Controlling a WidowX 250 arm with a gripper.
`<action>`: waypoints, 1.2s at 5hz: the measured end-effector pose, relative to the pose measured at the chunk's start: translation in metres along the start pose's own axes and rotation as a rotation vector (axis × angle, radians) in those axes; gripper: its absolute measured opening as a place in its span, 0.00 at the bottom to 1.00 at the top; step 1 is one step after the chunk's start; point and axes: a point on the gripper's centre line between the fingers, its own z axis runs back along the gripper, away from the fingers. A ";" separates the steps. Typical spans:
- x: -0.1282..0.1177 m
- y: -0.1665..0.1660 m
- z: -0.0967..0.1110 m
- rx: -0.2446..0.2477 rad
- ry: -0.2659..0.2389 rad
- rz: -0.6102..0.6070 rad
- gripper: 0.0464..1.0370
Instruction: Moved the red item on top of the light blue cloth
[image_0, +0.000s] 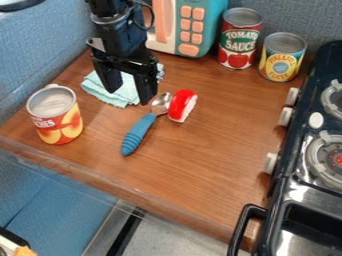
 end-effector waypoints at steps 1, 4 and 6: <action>-0.003 -0.001 -0.011 -0.012 0.035 0.014 0.96; 0.054 -0.043 -0.074 0.002 0.075 0.062 0.96; 0.067 -0.041 -0.088 0.023 0.072 0.058 0.63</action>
